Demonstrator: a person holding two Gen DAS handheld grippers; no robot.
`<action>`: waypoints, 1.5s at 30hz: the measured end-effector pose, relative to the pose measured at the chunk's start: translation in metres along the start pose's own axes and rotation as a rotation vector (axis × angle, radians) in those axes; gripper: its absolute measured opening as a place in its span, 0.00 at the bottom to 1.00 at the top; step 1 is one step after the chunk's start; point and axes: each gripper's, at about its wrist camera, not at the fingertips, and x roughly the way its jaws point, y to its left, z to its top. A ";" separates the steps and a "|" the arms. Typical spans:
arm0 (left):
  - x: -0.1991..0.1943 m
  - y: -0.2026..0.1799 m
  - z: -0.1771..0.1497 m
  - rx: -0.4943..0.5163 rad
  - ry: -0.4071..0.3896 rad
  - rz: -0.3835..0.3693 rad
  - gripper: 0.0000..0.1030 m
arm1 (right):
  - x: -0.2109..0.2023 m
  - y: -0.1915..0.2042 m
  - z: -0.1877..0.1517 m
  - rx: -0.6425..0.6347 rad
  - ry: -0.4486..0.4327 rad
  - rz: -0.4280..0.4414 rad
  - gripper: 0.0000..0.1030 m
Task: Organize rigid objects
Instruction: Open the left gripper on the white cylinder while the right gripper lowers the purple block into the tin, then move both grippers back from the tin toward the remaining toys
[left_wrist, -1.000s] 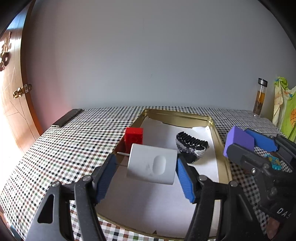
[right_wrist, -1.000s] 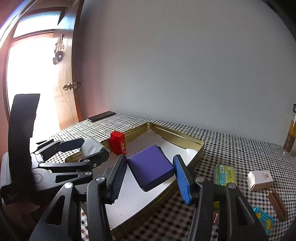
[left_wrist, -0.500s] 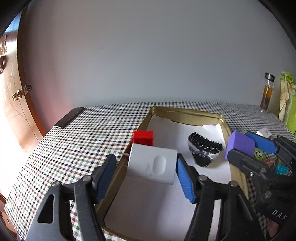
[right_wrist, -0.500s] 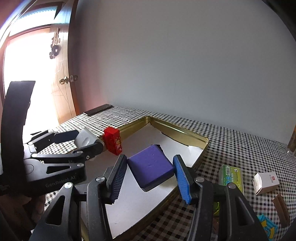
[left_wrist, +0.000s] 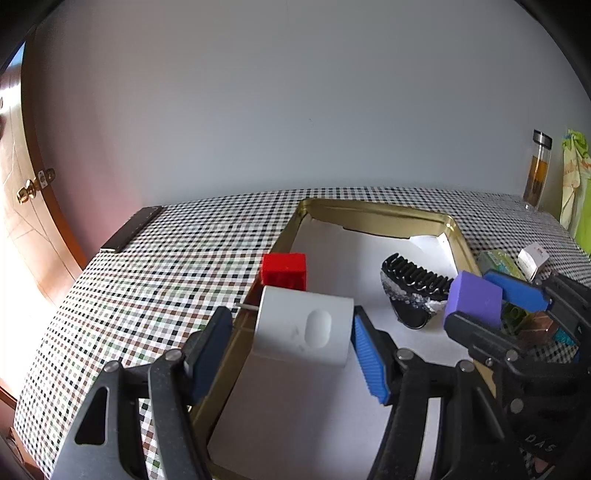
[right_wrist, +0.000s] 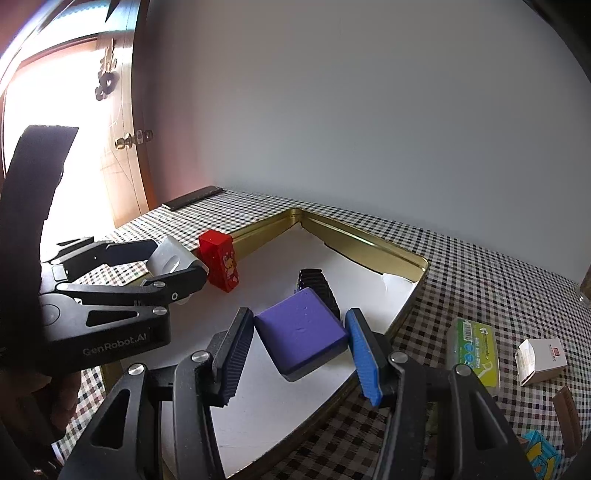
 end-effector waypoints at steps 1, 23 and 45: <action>0.002 -0.001 0.000 0.005 0.003 0.001 0.63 | 0.001 0.000 0.000 -0.001 0.004 -0.001 0.53; 0.006 -0.005 0.004 0.050 0.000 0.052 0.86 | 0.013 -0.002 0.003 0.005 0.007 -0.027 0.68; -0.030 -0.036 -0.011 0.003 -0.075 0.000 0.99 | -0.039 -0.045 -0.024 0.086 -0.061 -0.050 0.73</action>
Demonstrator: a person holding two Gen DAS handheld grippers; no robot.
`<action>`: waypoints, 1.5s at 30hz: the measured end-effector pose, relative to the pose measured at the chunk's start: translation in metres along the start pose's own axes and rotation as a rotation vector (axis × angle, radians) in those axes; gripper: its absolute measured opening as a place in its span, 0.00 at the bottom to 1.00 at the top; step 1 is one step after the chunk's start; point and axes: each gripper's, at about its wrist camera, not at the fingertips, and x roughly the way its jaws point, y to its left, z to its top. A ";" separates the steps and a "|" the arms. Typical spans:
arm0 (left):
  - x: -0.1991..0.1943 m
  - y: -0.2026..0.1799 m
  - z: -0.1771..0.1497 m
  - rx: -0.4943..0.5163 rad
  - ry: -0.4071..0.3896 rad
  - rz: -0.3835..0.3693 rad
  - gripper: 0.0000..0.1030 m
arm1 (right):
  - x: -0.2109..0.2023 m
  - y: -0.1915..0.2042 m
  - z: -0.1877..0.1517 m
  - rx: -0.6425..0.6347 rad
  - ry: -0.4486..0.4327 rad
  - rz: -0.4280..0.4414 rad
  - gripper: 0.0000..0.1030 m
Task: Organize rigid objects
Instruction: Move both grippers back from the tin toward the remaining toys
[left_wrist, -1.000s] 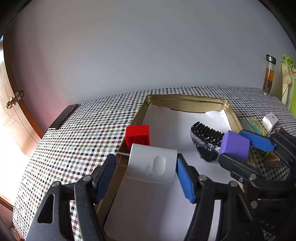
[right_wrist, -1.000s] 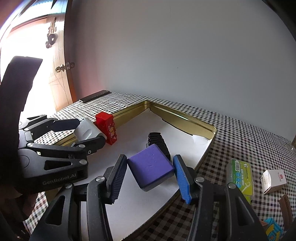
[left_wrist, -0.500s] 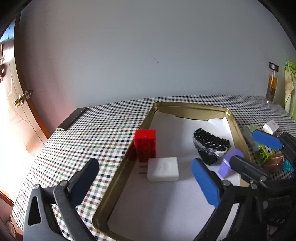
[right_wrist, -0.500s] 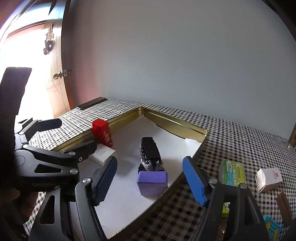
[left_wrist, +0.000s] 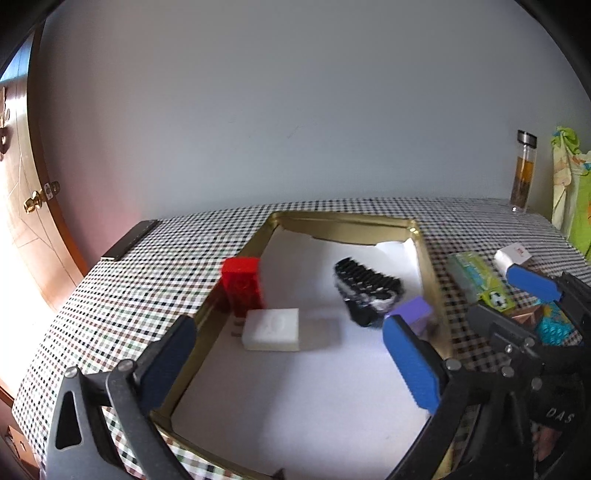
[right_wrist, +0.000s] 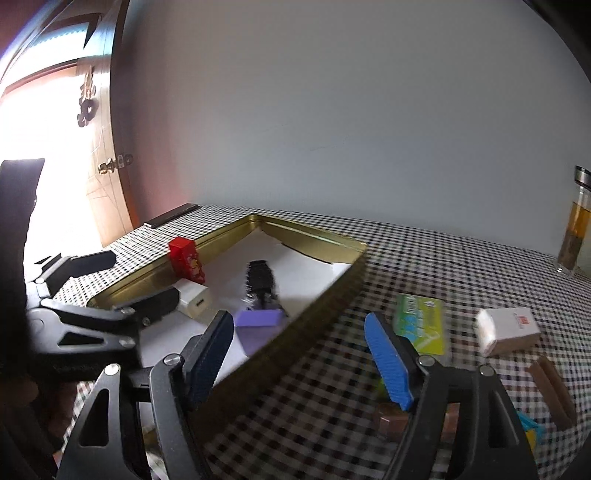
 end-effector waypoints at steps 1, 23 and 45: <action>-0.003 -0.004 0.000 -0.002 -0.008 -0.005 0.99 | -0.004 -0.004 -0.001 0.002 -0.002 -0.010 0.73; -0.021 -0.131 -0.009 0.135 -0.011 -0.186 0.99 | -0.066 -0.132 -0.044 0.128 0.056 -0.232 0.74; 0.001 -0.149 -0.017 0.167 0.069 -0.233 0.99 | -0.033 -0.130 -0.058 0.086 0.283 -0.059 0.72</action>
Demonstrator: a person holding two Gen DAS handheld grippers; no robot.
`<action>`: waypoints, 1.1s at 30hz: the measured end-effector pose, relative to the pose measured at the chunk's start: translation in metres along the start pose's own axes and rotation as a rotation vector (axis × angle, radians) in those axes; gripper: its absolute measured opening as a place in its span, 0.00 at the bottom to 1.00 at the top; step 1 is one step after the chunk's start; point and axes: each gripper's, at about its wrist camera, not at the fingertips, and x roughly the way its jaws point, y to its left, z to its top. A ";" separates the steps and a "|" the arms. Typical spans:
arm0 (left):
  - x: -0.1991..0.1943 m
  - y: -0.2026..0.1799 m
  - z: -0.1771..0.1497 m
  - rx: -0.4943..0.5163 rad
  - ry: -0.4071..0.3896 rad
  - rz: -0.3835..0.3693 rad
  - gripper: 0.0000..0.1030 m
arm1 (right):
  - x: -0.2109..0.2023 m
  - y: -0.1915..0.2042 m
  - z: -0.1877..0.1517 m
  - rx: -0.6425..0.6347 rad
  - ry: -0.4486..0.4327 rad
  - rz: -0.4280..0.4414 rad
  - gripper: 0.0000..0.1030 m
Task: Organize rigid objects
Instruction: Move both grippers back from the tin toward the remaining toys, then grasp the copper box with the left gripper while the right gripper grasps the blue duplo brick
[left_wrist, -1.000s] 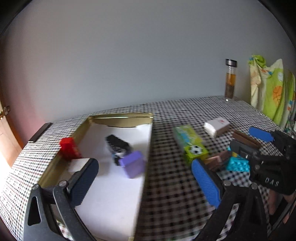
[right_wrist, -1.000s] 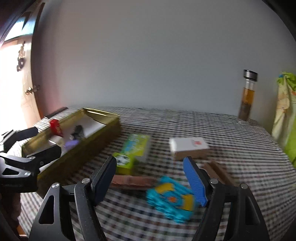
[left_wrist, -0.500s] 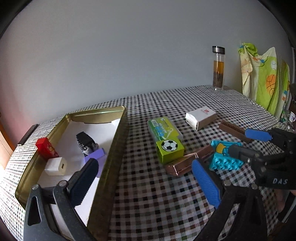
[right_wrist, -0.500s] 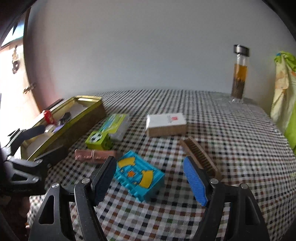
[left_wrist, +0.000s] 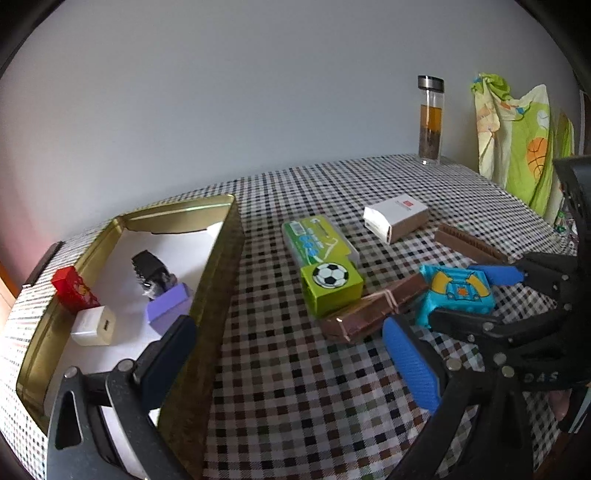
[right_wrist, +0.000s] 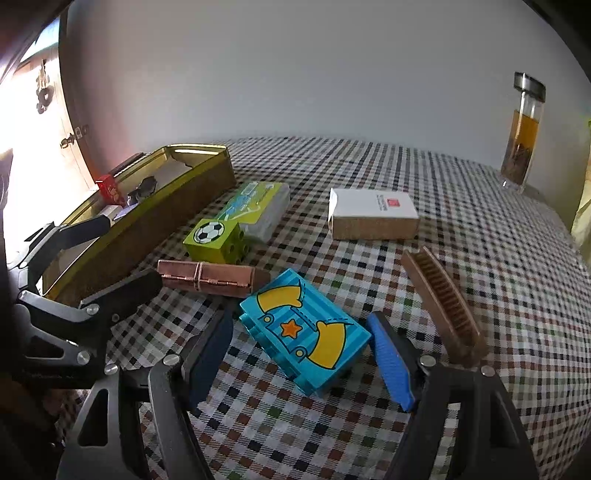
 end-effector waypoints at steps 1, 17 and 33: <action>0.000 0.000 0.000 0.000 0.002 -0.004 0.99 | 0.002 -0.001 0.000 0.005 0.011 0.001 0.67; 0.011 -0.015 0.006 0.035 0.010 -0.047 0.98 | -0.018 -0.028 -0.007 0.151 -0.097 -0.021 0.59; 0.024 -0.044 -0.001 0.152 0.141 -0.173 0.98 | -0.021 -0.034 -0.008 0.191 -0.119 -0.068 0.59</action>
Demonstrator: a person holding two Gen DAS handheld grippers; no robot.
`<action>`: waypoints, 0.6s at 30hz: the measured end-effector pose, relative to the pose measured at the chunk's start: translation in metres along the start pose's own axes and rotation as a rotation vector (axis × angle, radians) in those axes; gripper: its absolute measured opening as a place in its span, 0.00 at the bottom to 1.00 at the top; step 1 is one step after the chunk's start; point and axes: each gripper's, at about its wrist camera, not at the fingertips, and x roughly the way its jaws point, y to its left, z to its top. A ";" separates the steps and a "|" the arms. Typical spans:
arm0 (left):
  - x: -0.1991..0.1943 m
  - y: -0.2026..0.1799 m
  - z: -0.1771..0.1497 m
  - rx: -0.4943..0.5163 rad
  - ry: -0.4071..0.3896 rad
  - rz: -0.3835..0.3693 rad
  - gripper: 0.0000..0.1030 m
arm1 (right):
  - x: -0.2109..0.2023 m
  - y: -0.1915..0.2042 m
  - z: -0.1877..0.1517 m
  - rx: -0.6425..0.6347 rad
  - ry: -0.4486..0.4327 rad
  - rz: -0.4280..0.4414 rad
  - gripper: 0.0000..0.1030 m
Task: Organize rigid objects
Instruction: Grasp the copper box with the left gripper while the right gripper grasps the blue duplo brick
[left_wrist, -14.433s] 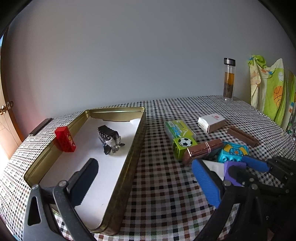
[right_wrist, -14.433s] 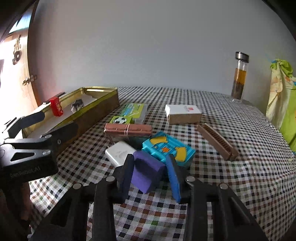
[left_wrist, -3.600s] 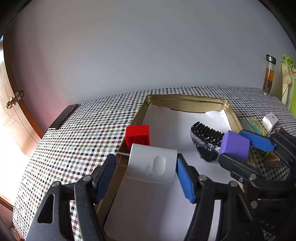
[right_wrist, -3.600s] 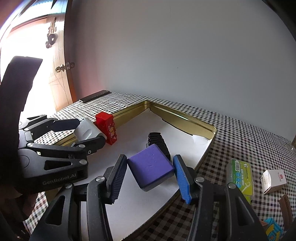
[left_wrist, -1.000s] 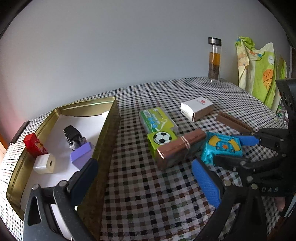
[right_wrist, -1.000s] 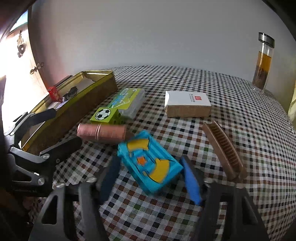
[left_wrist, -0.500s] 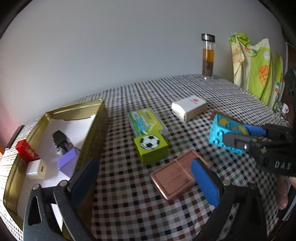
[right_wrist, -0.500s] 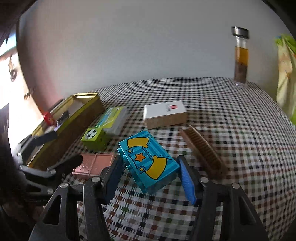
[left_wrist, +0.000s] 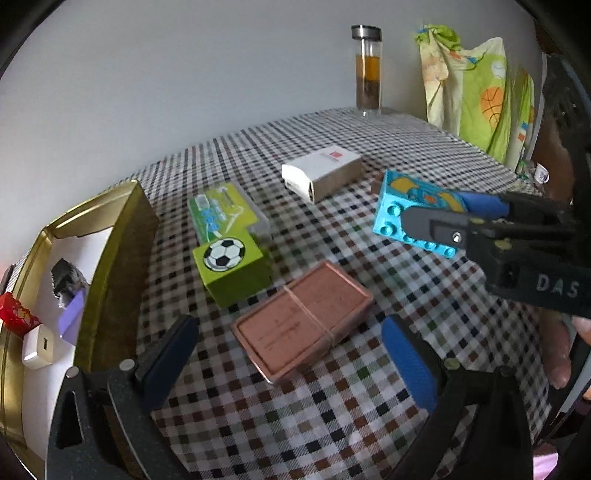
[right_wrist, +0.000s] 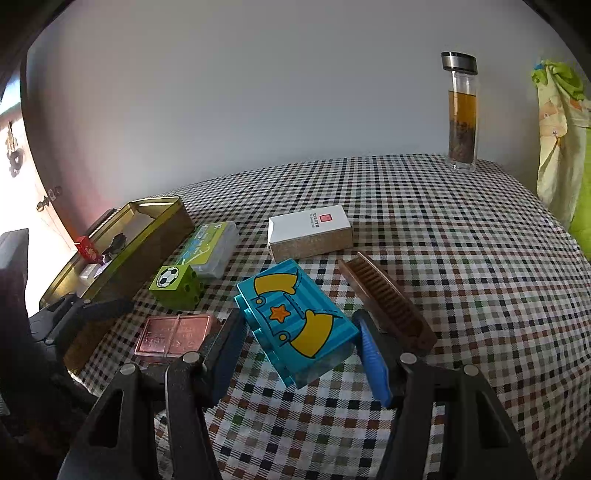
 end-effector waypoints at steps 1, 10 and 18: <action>0.002 0.000 0.001 -0.003 0.007 -0.017 0.98 | 0.001 0.001 0.000 -0.007 0.002 -0.004 0.60; 0.014 0.011 0.005 -0.048 0.043 -0.096 0.75 | 0.003 0.002 0.000 -0.013 0.015 -0.015 0.60; 0.009 0.015 0.002 -0.066 0.021 -0.129 0.52 | 0.003 0.001 0.000 -0.012 0.012 -0.022 0.60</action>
